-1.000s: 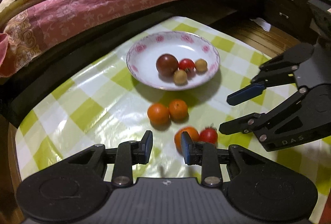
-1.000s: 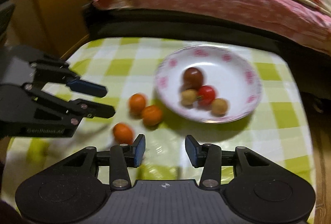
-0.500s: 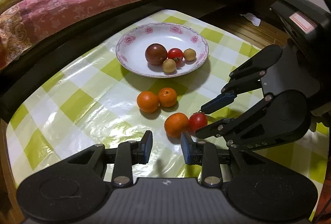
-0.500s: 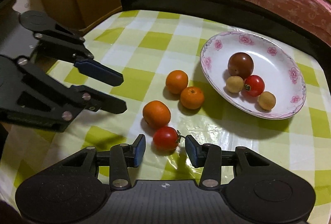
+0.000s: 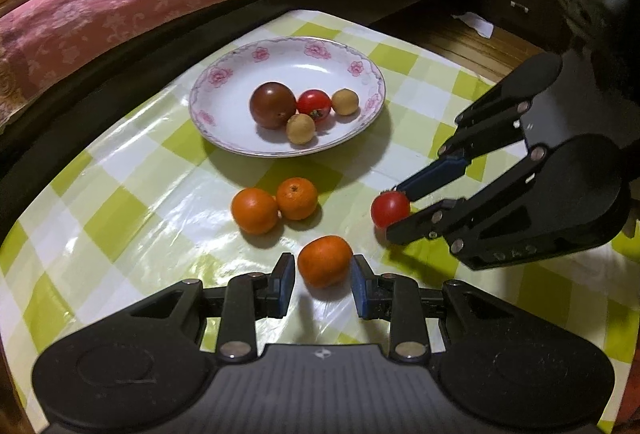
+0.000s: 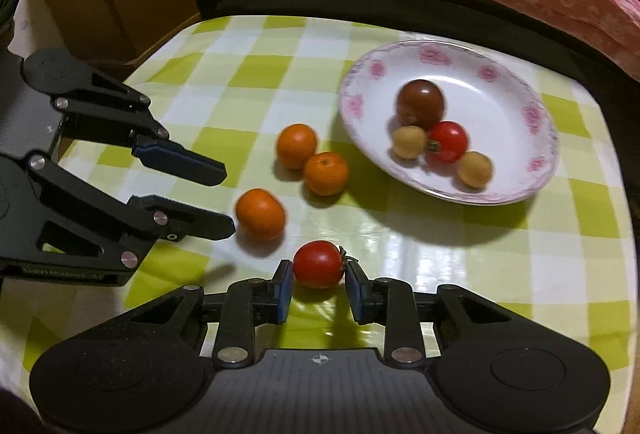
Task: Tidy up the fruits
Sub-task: 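Grasp a red cherry tomato with the right gripper while the left grasps a tangerine, then lift the cherry tomato and tangerine and carry them toward the plate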
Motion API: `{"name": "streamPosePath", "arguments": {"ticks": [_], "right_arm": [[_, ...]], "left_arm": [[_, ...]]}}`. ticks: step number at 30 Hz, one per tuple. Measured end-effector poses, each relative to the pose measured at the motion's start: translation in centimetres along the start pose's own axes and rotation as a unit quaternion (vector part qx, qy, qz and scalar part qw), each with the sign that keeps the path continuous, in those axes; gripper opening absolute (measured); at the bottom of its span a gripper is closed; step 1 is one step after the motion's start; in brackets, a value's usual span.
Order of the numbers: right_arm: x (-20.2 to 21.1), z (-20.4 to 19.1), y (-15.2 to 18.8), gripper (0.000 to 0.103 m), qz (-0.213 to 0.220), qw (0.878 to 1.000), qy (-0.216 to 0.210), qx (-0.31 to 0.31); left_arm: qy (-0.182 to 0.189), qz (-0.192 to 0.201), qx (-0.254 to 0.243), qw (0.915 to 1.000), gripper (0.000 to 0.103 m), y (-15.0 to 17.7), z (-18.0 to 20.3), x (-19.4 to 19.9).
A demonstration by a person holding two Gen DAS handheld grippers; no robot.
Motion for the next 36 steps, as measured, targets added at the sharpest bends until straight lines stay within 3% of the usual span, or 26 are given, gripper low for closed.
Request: {"name": "streamPosePath", "arguments": {"ticks": [9,36], "right_arm": [[0.1,1.2,0.7,0.026,-0.008,1.0,0.013,-0.019],[-0.5,1.4,0.8,0.026,-0.009,1.0,0.01,-0.022]], "left_arm": [[0.007,-0.014,-0.012,0.9998,0.043,0.3,0.8,-1.5],[-0.007,-0.013,-0.014,0.9998,0.042,0.0,1.3,-2.1]]}}
Point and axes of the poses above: each gripper's, at about its wrist camera, not at the fingertips, and x roughly against the way its jaws point, z to its right, y to its underside, the point moved 3 cm from there along -x, roughly the way its jaws point, and after that the axes turned 15 degrees about x, right-handed, at the moved point
